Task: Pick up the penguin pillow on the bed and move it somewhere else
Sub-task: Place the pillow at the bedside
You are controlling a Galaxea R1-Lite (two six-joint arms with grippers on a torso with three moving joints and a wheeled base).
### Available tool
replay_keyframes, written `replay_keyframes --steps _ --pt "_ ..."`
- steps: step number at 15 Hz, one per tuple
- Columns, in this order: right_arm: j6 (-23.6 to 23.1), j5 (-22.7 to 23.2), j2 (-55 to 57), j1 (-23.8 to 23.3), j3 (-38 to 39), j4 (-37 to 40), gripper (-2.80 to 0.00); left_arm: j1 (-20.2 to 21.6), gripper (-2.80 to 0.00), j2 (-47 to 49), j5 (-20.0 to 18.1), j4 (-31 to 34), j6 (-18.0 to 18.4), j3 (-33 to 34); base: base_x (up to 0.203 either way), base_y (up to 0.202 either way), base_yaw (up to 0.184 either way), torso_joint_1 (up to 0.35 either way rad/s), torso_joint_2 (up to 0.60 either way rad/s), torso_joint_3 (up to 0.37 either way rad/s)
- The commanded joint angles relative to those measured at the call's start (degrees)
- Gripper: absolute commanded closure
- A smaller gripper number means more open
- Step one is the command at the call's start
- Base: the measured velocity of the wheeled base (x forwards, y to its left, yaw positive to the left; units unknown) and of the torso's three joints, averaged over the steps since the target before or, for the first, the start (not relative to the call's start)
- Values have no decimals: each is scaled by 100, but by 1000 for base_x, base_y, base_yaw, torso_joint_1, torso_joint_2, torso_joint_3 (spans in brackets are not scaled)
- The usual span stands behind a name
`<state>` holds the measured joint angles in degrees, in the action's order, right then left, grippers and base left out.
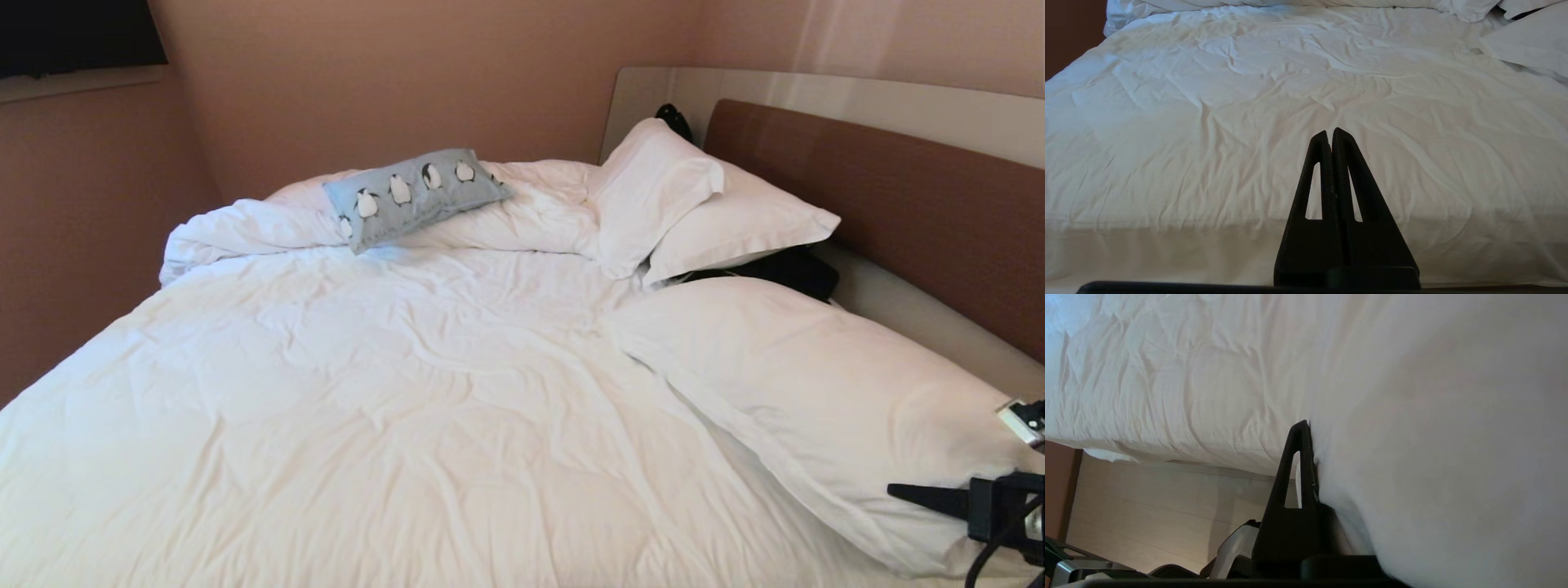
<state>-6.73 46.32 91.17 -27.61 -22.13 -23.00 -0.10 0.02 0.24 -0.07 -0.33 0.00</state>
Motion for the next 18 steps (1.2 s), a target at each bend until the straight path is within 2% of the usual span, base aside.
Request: replay_keyframes --steps 1,3,7,11,14,15,16,18 --pt "69 35 -241 1 15 -20 0 1 0 6 2 -1 -2 0 0 0 0 0 0 0" --pt "334 23 -256 99 -7 -52 0 1 0 4 2 -1 -2 0 0 0 0 0 0 0" --pt "352 17 -235 290 57 -44 0 1 0 -2 2 -1 -2 0 0 0 0 0 0 0" --pt "345 -11 -216 972 261 -47 0 1 0 0 2 -1 -2 0 0 0 0 0 0 0" --pt "329 -208 -166 1328 381 -55 0 1 0 -2 2 -1 -2 0 0 0 0 0 0 0" --pt "317 -252 -82 1363 388 -60 -77 1 0 6 2 -1 -2 0 0 0 0 0 0 0" --pt "313 -342 -12 1407 393 -64 -280 1 0 6 2 -1 -2 0 0 0 0 0 0 0" --pt "259 -432 -3 1469 394 -64 -280 1 0 -2 2 -1 -2 0 0 0 0 0 0 0"
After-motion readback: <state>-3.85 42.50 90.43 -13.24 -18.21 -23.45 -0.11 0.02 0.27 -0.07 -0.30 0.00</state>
